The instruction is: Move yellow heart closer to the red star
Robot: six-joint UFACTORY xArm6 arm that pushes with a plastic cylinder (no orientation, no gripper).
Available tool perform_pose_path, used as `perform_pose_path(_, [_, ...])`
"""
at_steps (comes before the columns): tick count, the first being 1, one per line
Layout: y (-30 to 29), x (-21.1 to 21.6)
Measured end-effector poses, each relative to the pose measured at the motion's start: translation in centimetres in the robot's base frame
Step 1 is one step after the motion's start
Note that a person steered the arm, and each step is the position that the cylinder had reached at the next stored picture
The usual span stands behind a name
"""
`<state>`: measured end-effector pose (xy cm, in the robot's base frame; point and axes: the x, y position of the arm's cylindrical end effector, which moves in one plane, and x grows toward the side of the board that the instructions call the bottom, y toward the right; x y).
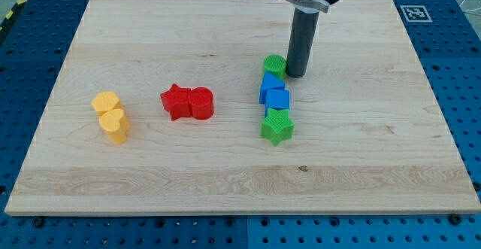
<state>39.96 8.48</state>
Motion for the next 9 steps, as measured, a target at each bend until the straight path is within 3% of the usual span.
perform_pose_path(4, [-3.0, -6.5])
perform_pose_path(9, [-13.9, -4.1])
